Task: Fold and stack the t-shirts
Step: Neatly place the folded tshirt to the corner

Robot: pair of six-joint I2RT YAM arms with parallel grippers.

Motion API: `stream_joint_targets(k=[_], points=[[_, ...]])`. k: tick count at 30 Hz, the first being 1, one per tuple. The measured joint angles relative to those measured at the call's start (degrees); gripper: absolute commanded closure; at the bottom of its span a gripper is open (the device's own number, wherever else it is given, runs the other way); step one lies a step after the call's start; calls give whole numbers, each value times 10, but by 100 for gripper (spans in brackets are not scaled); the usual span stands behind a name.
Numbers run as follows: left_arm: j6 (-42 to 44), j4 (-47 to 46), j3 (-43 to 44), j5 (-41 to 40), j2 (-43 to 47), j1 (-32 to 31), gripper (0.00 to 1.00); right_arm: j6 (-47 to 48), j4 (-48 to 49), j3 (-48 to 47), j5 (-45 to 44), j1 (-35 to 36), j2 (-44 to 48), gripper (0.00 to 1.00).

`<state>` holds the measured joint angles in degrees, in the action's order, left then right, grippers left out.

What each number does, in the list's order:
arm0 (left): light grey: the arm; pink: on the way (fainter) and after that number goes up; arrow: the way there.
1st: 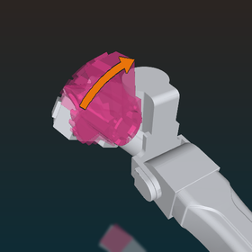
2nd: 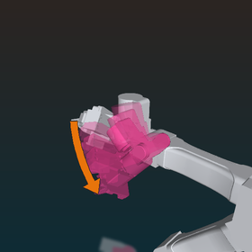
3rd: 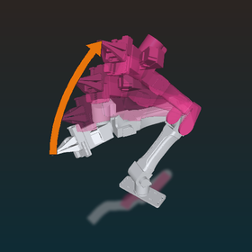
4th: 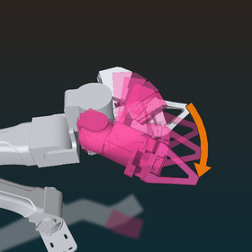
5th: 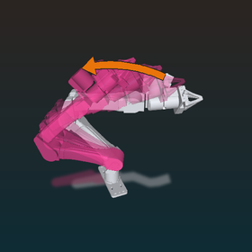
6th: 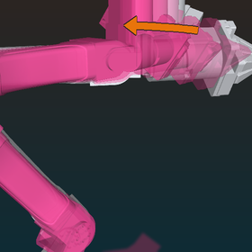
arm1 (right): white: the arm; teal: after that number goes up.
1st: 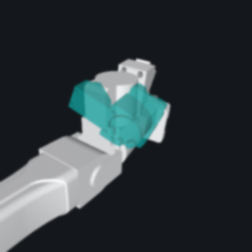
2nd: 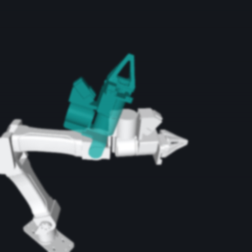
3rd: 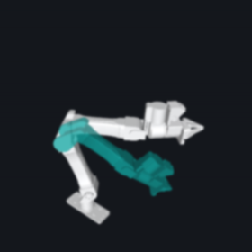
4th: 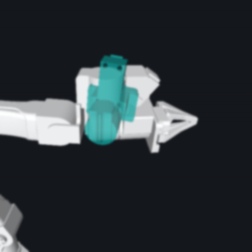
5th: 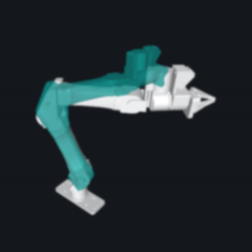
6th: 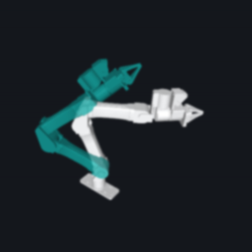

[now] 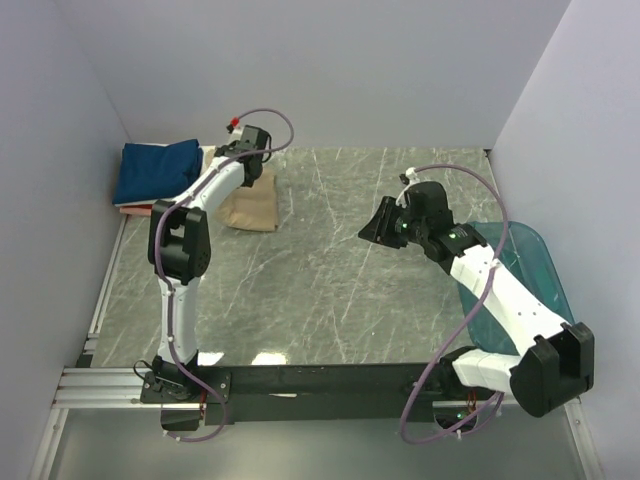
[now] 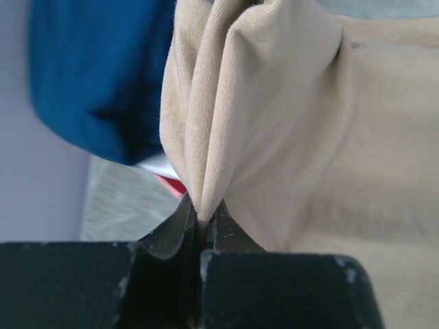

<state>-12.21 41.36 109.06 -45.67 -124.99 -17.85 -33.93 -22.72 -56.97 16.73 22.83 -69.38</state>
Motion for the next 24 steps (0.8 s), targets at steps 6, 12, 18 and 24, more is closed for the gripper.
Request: stream_joint_targets(k=[6, 12, 18, 24], points=[[109, -30, 17, -38, 1, 27, 100, 2, -13, 2, -5, 3, 27, 62], [224, -82, 26, -61, 6, 34, 100, 4, -27, 1, -8, 5, 32, 62], [281, -106, 76, -63, 7, 39, 100, 4, -36, 1, -12, 8, 32, 62], [315, -114, 115, -63, 7, 43, 100, 4, -40, 0, -13, 10, 32, 62]])
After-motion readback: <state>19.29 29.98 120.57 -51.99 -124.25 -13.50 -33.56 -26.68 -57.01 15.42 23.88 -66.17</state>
